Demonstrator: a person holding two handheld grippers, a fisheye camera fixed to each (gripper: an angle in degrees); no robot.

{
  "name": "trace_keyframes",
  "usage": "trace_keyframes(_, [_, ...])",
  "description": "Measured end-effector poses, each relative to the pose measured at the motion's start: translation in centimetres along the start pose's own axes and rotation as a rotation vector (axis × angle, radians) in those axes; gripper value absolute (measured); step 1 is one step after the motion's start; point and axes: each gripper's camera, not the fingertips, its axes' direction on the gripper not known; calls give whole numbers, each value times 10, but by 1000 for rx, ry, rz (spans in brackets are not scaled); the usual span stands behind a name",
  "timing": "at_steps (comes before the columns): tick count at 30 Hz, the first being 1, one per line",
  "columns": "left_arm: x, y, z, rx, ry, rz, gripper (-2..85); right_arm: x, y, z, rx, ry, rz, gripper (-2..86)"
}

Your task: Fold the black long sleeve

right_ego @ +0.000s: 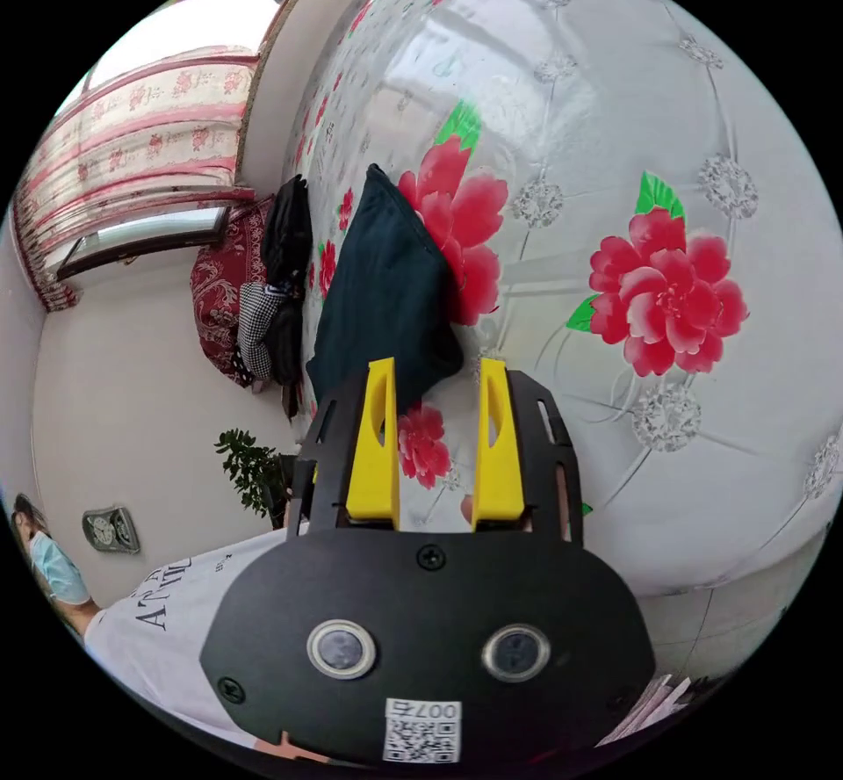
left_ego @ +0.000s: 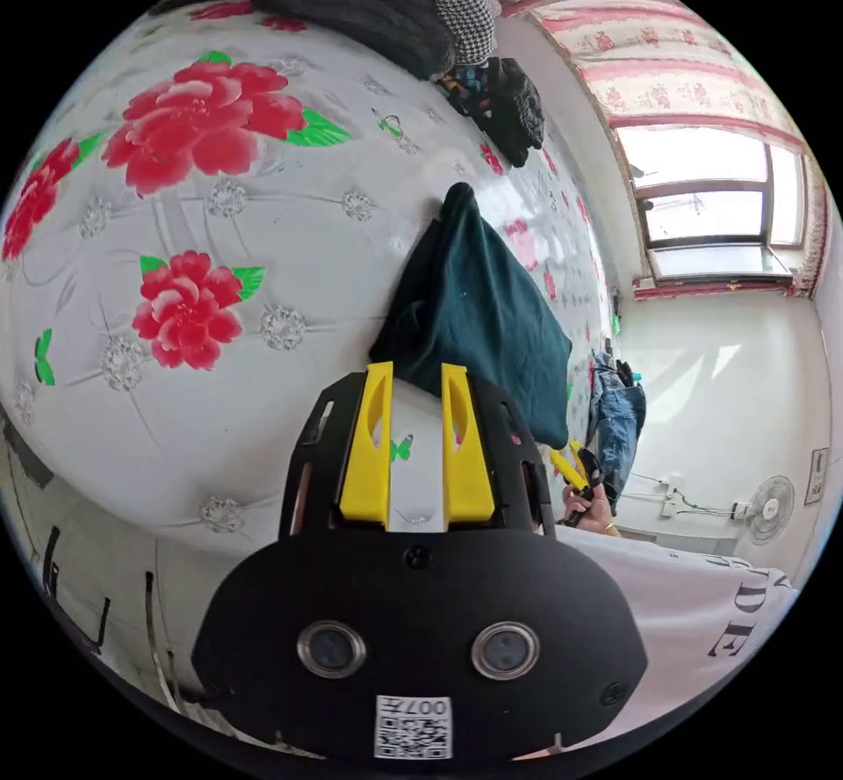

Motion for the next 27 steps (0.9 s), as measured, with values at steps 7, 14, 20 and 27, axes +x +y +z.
trace_keyframes(7, [-11, -20, 8, 17, 94, -109, 88, 8, 1, 40, -15, 20, 21, 87])
trace_keyframes(14, [-11, -30, -3, 24, 95, -121, 83, -60, 17, 68, -59, 175, -142, 65])
trace_keyframes(20, [-13, -26, -17, 39, 138, -123, 84, -287, 100, 152, -168, 284, -846, 56])
trace_keyframes(27, [-24, -20, -45, 83, 165, -139, 85, -377, 241, 357, -513, 226, -1250, 63])
